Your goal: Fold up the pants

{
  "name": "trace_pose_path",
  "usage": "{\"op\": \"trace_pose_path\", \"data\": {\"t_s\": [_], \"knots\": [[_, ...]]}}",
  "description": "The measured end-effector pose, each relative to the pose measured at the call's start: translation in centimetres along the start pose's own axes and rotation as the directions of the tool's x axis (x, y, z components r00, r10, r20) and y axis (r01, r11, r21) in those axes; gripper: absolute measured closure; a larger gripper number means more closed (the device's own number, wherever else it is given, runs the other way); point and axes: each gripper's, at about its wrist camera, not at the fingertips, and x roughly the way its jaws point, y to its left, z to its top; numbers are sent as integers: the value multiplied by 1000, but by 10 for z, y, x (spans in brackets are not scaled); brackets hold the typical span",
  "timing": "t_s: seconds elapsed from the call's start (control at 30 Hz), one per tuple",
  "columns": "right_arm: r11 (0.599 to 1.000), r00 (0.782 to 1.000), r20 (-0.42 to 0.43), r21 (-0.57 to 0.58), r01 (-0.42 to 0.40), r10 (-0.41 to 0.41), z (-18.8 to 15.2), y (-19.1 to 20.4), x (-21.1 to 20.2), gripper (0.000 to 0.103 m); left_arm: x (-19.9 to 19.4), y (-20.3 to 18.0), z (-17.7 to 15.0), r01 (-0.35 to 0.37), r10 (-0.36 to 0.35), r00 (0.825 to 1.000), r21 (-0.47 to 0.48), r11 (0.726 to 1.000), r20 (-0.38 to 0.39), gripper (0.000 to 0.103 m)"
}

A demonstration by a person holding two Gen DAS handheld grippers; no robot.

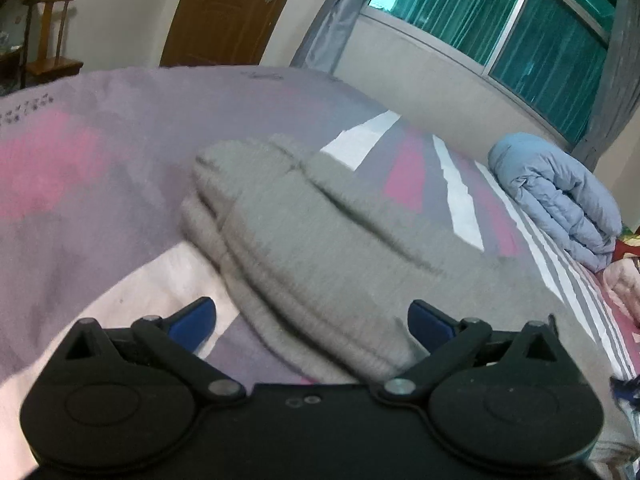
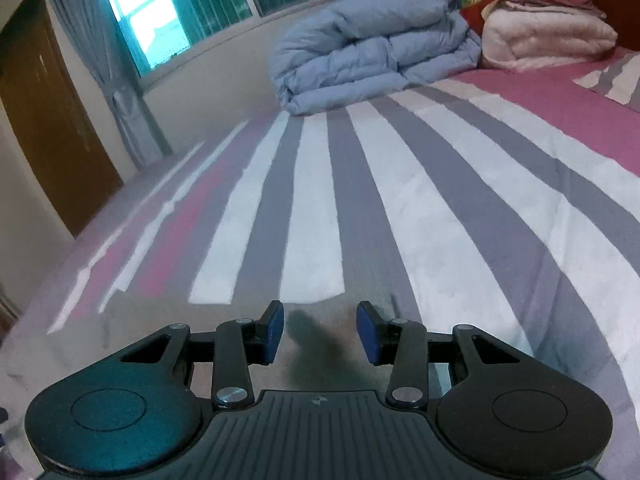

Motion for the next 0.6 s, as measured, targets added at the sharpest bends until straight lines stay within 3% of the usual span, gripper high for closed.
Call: {"op": "trace_pose_path", "data": {"t_s": [0.03,0.1,0.17,0.23,0.33,0.5,0.6], "knots": [[1000,996,-93,-22,-5,2,-5,0,16,61,-2,1,-1,6,-6,1000,-1,1000,1,7],[996,998,-65,-91,-2,-4,-6,6,6,61,-8,4,-3,19,-19,1000,-5,1000,3,7],[995,998,32,-78,-57,59,-9,1,-26,61,-13,13,-4,53,-53,999,-41,998,7,7],[995,992,106,-70,-65,72,-21,-9,-57,61,-14,28,-6,126,-124,992,-119,985,17,7],[999,987,156,-41,-30,36,-41,-31,-90,61,-7,51,-2,244,-245,969,-262,934,30,6],[984,973,205,161,72,-104,-63,-77,-141,61,14,80,11,342,-365,931,-398,851,17,6],[937,954,256,343,59,-154,-73,-103,-166,61,26,87,15,359,-389,921,-435,826,21,6]]}}
